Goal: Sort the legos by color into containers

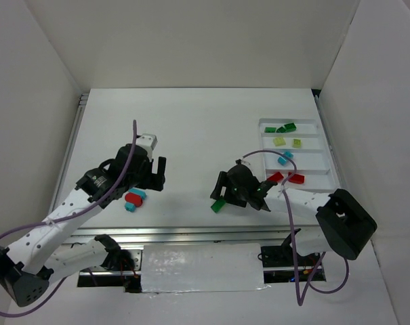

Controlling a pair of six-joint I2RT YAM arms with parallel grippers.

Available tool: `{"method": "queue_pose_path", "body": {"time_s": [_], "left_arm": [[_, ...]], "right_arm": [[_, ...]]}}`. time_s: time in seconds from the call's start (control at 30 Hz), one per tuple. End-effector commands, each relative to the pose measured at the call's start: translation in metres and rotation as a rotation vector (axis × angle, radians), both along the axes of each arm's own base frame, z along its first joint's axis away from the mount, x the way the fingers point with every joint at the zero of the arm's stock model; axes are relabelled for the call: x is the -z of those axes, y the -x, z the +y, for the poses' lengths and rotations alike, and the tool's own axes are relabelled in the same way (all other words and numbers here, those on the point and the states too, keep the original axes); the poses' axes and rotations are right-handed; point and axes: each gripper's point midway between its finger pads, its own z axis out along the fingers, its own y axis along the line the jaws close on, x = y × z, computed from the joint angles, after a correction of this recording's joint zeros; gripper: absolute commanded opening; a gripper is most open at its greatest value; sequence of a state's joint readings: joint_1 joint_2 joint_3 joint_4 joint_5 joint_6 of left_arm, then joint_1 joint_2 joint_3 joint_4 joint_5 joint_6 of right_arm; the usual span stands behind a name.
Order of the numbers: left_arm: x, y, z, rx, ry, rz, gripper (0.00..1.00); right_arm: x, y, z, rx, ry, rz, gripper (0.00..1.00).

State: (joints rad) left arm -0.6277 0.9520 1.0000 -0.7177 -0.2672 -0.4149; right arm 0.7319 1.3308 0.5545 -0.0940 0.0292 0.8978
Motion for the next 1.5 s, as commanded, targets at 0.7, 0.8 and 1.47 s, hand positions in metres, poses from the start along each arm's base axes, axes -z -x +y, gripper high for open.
{"method": "queue_pose_path", "body": {"time_s": [0.7,0.8,1.47], "left_arm": [[0.006,-0.008,-0.017,0.080,0.042,0.021,1.00],[0.009,-0.008,-0.019,0.089,0.042,0.028,1.00],[0.010,-0.010,-0.017,0.089,0.051,0.042,1.00]], "right_arm": [[-0.013,-0.008,0.007,0.077,0.019,-0.050,0.54],[-0.013,-0.009,0.007,0.074,0.030,-0.049,0.60],[-0.003,-0.006,0.015,0.041,0.022,-0.018,0.49]]}}
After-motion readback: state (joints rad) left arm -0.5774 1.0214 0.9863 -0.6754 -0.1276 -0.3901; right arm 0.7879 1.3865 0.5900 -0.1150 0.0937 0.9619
